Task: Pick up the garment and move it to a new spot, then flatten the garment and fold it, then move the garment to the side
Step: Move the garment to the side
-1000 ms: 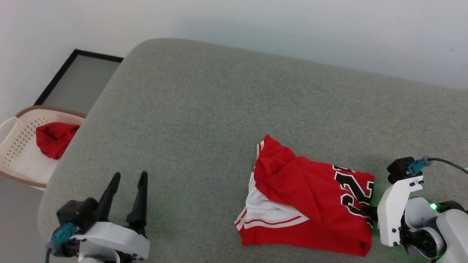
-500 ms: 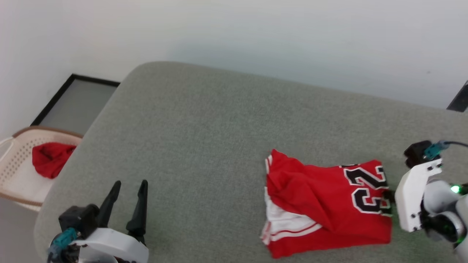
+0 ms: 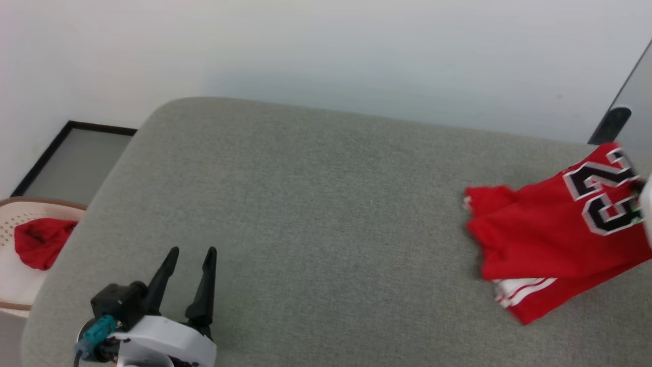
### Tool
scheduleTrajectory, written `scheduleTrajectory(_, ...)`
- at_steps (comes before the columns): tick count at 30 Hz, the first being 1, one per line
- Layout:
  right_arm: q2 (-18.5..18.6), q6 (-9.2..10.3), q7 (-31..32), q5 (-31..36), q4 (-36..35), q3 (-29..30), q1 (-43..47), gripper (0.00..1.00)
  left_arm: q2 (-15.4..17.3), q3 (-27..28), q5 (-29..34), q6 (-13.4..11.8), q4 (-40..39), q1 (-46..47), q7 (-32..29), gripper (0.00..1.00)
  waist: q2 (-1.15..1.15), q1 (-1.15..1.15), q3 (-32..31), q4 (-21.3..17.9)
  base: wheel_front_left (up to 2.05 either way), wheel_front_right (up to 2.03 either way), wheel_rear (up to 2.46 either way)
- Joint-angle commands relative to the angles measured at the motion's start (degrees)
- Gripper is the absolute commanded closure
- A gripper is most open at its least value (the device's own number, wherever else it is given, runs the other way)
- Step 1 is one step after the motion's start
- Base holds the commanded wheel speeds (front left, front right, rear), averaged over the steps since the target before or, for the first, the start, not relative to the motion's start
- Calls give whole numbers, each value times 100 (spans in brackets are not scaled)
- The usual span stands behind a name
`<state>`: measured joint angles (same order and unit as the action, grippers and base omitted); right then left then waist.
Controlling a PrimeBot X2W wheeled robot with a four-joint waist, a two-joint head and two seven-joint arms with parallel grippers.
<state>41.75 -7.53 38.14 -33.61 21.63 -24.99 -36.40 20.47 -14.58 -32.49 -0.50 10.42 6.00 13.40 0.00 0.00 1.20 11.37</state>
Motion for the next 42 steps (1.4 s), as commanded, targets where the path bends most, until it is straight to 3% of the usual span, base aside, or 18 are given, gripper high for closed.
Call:
scheduleTrajectory(1,140,11,-22,76,6,-16,-163,100,-23,-5,38,-1,-13,75,43,0,0,0,142,-122,0,0,0)
scheduleTrajectory(11,1120,11,-175,542,408,-10,-991,100,-178,-46,131,112,-1,471,122,0,0,0,825,-377,0,0,0)
scheduleTrajectory(18,1643,11,-185,1405,580,-99,-1326,100,-254,3,196,204,14,744,163,0,0,0,1324,-503,0,0,0)
scheduleTrajectory(23,1687,11,-194,1751,759,37,-1405,100,-304,17,274,268,30,933,172,0,0,0,1644,-524,0,0,0)
scheduleTrajectory(38,1151,11,-87,2173,1389,415,-1124,100,-425,56,415,421,217,1193,172,0,0,0,1806,-418,0,0,0)
scheduleTrajectory(39,1120,10,-60,2235,1422,445,-1155,95,-435,69,417,428,226,1183,172,0,0,0,1777,-410,0,0,0)
scheduleTrajectory(40,1100,10,2,2298,1458,464,-1170,63,-442,76,424,432,238,1165,172,0,0,0,1748,-406,0,0,0)
scheduleTrajectory(41,1063,11,36,2329,1451,463,-1181,52,-445,82,436,439,248,1140,173,0,0,0,1709,-406,0,0,0)
scheduleTrajectory(42,1039,11,42,2385,1430,520,-1234,50,-448,89,438,444,259,1112,173,0,0,0,1669,-406,0,0,0)
